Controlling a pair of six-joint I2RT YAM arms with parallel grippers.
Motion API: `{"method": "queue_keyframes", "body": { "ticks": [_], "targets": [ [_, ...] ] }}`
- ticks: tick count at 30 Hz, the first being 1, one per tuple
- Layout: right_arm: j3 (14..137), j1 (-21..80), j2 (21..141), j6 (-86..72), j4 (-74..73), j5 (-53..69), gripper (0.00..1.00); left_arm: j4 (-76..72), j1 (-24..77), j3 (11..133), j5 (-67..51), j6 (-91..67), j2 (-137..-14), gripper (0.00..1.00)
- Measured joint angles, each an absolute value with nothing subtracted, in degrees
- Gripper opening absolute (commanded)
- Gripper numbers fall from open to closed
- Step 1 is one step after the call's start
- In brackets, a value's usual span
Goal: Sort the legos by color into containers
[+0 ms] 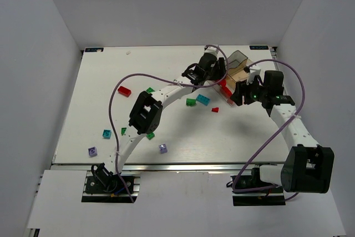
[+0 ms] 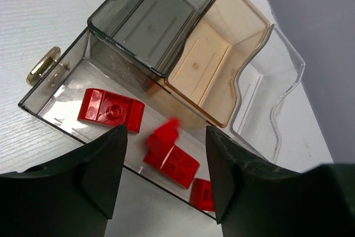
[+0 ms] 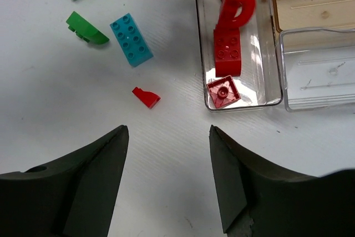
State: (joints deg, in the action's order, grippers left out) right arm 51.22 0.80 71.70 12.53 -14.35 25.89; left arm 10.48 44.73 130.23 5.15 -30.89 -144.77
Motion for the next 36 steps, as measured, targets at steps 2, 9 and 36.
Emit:
{"method": "queue_keyframes", "body": {
  "ticks": [2,9,36],
  "targets": [
    [50.8,0.8,71.7,13.3,-14.4,26.5,0.66,10.4,44.7,130.2,5.1,-31.2,-145.3,0.69],
    [50.7,1.5,72.2,21.3,-16.0,34.8,0.62,10.3,43.7,129.9,5.8,-30.9,-144.8,0.43],
    [61.6,13.1,100.7,61.1,-22.5,33.5,0.62,27.9,29.4,44.1,16.9,-44.5,-52.1,0.82]
  ]
}}
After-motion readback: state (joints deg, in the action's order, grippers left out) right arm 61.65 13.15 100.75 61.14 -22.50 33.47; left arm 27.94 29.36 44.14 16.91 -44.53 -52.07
